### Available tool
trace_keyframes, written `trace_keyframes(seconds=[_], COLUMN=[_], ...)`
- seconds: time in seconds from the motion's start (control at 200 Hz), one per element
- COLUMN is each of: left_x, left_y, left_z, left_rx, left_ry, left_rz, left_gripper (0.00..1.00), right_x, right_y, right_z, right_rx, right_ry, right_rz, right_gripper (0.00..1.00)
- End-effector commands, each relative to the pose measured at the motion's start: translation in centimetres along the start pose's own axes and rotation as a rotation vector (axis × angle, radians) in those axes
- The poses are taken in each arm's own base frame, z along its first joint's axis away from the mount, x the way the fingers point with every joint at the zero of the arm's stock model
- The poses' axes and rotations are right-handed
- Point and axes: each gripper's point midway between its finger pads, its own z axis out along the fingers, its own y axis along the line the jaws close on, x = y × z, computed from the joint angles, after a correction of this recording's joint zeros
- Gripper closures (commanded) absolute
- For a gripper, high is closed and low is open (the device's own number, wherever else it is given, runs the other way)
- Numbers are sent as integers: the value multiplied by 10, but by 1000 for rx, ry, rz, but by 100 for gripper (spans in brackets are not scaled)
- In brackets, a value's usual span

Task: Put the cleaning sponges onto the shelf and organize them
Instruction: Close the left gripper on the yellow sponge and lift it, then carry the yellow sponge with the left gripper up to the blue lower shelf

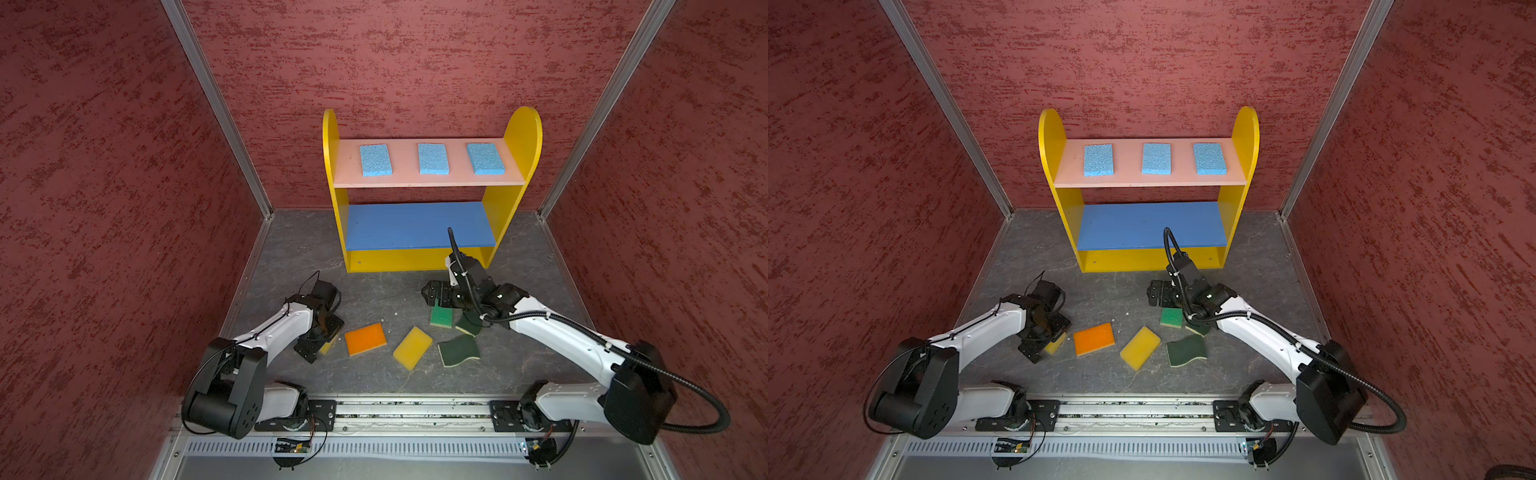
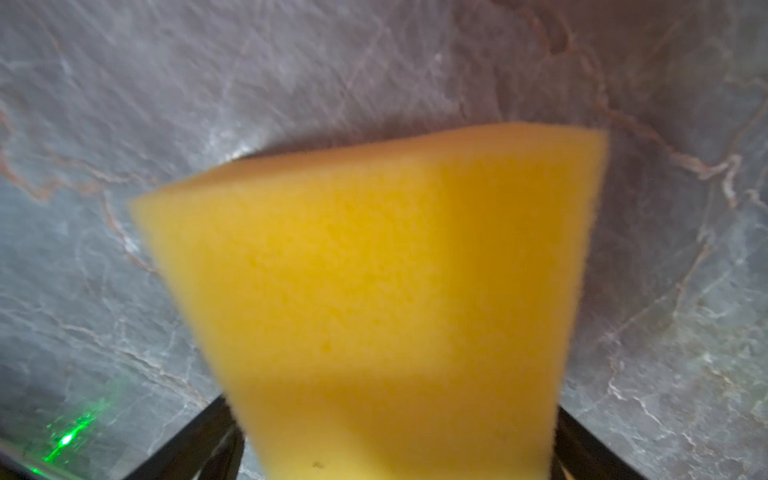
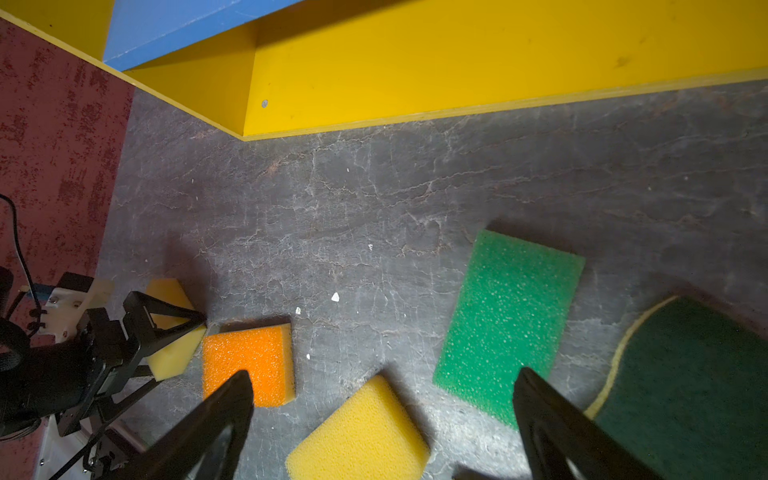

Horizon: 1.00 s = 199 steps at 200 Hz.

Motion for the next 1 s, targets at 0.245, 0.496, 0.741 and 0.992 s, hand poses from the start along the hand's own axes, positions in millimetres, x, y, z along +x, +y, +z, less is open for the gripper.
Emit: trace_keyframes(seconds=[0.245, 0.496, 0.741, 0.992], left_x=[-3, 4, 8, 4], left_y=[-5, -4, -10, -50], left_z=[-5, 0, 1, -33], left_rx=[-16, -57, -63, 67], left_ry=[-43, -43, -69, -242], left_rz=[102, 229, 318, 602], left_gripper=[16, 27, 35, 38], right_x=[-7, -4, 0, -3], right_y=[0, -4, -9, -16], right_z=[-2, -1, -2, -11], right_rx=[-21, -10, -2, 28], right_ry=[-34, -23, -17, -40], right_rz=[1, -3, 2, -7], right_gripper=[1, 1, 1, 1])
